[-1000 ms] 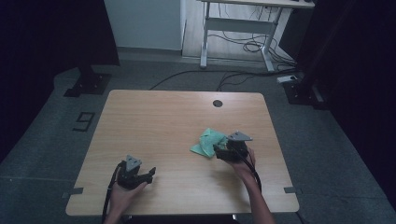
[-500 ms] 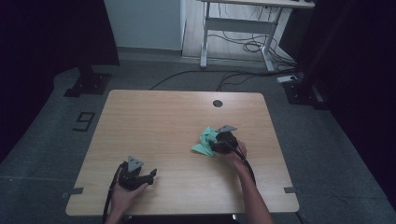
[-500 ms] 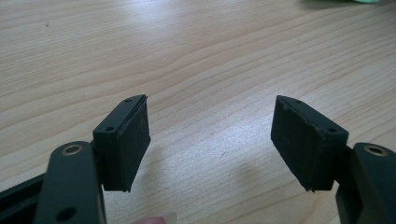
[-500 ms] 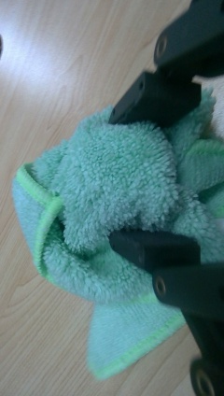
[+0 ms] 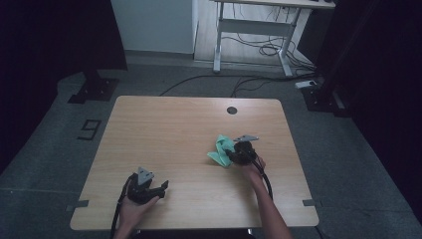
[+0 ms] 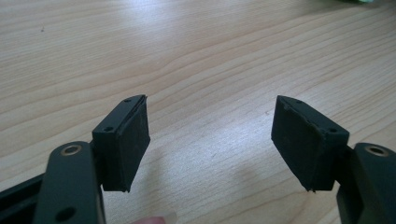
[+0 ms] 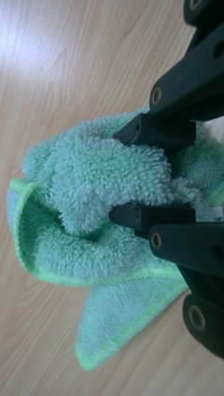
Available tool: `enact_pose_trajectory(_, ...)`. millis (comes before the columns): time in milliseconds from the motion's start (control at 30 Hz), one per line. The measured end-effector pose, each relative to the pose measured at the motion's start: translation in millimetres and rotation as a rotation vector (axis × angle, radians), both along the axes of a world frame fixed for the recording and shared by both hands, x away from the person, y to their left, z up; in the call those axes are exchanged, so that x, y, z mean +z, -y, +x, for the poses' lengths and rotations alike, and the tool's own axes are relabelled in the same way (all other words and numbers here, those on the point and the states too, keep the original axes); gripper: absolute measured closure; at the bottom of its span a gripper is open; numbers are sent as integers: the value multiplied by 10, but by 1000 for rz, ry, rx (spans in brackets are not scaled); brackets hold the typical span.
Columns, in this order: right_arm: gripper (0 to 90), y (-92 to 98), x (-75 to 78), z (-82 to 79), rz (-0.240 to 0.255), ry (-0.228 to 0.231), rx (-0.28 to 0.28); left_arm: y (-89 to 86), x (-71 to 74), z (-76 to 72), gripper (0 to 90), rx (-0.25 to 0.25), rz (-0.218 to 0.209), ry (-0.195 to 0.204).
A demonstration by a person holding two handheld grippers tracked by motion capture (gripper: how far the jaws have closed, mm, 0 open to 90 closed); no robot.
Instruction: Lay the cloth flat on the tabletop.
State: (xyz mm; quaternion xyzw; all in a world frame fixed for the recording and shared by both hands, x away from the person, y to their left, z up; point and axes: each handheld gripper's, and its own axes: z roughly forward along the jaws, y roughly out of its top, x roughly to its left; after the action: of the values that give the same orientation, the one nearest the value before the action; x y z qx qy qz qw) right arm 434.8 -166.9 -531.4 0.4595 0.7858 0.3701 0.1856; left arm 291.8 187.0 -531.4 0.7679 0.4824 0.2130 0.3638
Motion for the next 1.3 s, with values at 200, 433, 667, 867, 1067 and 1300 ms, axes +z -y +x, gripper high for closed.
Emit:
enact_pose_trajectory(200, 697, 19, 92, -120, 97, -5, 31, 31, 12, -16, 289, -11, 1, 8)
enact_pose_trajectory(433, 696, -84, 270, -382, 156, 43, 71, 131, 17, -43, 297, -39, 10, 16)
enact_pose_trajectory(667, 695, -201, 311, -656, 176, 66, 102, 164, 13, -51, 303, -48, 10, 10)
enact_pose_trajectory(867, 693, -321, 240, -846, 165, 83, 128, 201, 36, -75, 294, -70, -12, 14)
enact_pose_trajectory(1067, 692, -510, 130, -1036, 113, 96, 159, 238, 41, -96, 293, -71, -14, 19)
enact_pose_trajectory(1300, 668, -651, -23, -1091, 41, 97, 142, 253, 45, -114, 306, -80, -32, 14)
